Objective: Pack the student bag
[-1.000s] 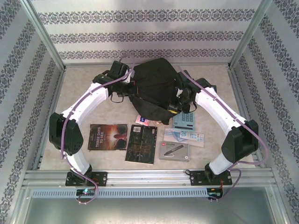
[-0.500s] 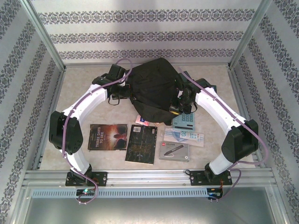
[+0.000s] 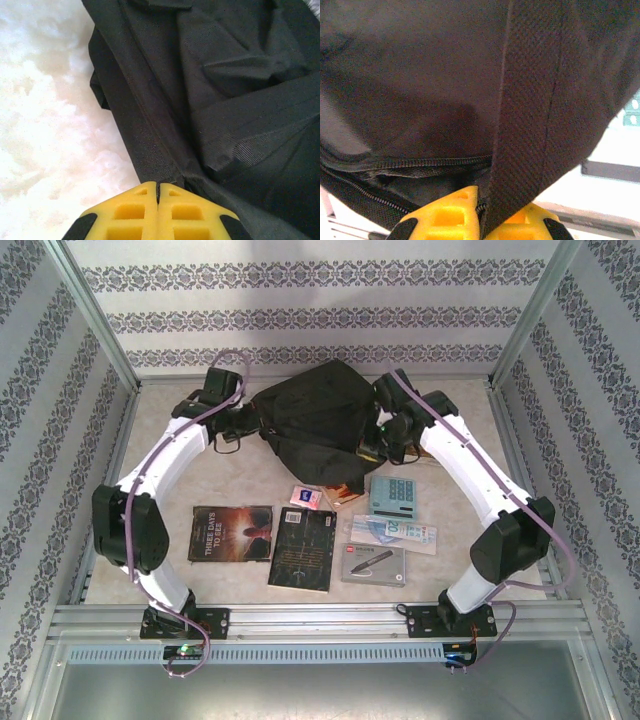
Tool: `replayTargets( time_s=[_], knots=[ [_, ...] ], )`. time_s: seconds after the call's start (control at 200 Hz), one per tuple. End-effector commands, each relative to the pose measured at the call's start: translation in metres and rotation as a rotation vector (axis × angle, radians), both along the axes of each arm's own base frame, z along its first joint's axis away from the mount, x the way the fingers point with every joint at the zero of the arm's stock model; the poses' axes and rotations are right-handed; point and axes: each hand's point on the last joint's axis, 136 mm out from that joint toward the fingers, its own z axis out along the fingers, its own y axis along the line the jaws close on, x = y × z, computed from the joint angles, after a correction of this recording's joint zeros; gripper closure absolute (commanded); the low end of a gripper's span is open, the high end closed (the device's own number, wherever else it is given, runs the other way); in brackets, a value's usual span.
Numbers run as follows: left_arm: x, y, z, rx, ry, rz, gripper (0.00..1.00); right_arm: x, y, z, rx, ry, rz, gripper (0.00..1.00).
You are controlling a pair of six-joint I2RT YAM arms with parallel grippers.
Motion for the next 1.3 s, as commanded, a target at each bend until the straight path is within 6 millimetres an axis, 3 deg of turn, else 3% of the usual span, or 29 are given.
replayTargets(
  time_s=[0.0, 0.09, 0.23, 0.4, 0.53, 0.625, 0.7, 0.854, 0.954, 1.109, 1.219, 1.294],
  knots=[
    [0.002, 0.019, 0.033, -0.022, -0.093, 0.083, 1.00, 0.021, 0.013, 0.025, 0.004, -0.085, 0.009, 1.00],
    [-0.005, 0.040, 0.033, -0.044, -0.096, 0.157, 1.00, 0.032, 0.031, 0.032, 0.043, -0.094, 0.039, 1.00],
    [-0.023, 0.075, 0.035, -0.096, -0.091, 0.285, 1.00, 0.046, 0.066, 0.027, 0.099, -0.081, 0.091, 1.00],
    [-0.041, 0.087, 0.033, -0.057, -0.084, 0.324, 1.00, 0.060, 0.097, 0.008, 0.106, -0.052, 0.124, 1.00],
    [-0.051, 0.098, 0.020, -0.015, -0.059, 0.345, 1.00, 0.071, 0.113, -0.016, 0.100, -0.012, 0.138, 0.98],
    [-0.056, 0.108, 0.007, 0.025, -0.020, 0.361, 1.00, 0.071, 0.118, -0.030, 0.078, 0.023, 0.149, 0.87],
    [-0.061, 0.118, 0.000, 0.057, 0.005, 0.384, 1.00, 0.067, 0.118, -0.037, 0.043, 0.029, 0.156, 0.71],
    [-0.066, 0.123, -0.013, 0.073, 0.041, 0.392, 1.00, 0.060, 0.099, -0.040, -0.030, 0.017, 0.134, 0.48],
    [-0.067, 0.121, -0.020, 0.054, 0.054, 0.402, 1.00, 0.056, 0.090, -0.037, -0.043, -0.004, 0.149, 0.46],
    [-0.059, 0.112, -0.032, 0.013, 0.086, 0.377, 1.00, 0.031, 0.098, -0.033, -0.036, -0.073, 0.314, 0.45],
    [-0.056, 0.113, -0.034, 0.028, 0.111, 0.368, 0.84, 0.009, 0.099, -0.053, -0.102, -0.112, 0.446, 0.46],
    [-0.057, 0.115, -0.022, 0.020, 0.076, 0.382, 0.64, -0.001, 0.102, -0.063, -0.167, -0.195, 0.527, 0.43]
  ],
)
